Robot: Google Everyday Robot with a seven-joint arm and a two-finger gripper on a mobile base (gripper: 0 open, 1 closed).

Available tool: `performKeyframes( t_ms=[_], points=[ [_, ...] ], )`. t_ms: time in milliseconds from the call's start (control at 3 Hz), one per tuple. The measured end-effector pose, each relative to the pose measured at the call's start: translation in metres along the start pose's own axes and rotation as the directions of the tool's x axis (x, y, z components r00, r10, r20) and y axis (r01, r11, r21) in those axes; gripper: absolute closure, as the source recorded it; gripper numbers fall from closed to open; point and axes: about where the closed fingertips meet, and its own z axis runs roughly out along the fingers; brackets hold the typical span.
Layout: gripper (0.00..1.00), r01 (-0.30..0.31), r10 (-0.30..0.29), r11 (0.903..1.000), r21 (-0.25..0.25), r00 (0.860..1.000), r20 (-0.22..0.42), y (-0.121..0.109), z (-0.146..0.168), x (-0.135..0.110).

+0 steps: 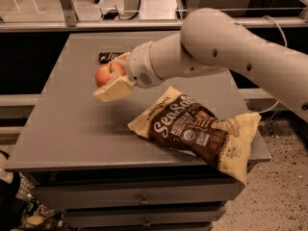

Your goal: Move apple near rxbar chocolate

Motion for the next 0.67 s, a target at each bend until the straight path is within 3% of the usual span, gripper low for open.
performKeyframes(
  t_ms=[667],
  points=[
    [1.0,-0.08,0.076,0.9925,0.092,0.996,0.046,-0.096,-0.023,0.012]
  ],
)
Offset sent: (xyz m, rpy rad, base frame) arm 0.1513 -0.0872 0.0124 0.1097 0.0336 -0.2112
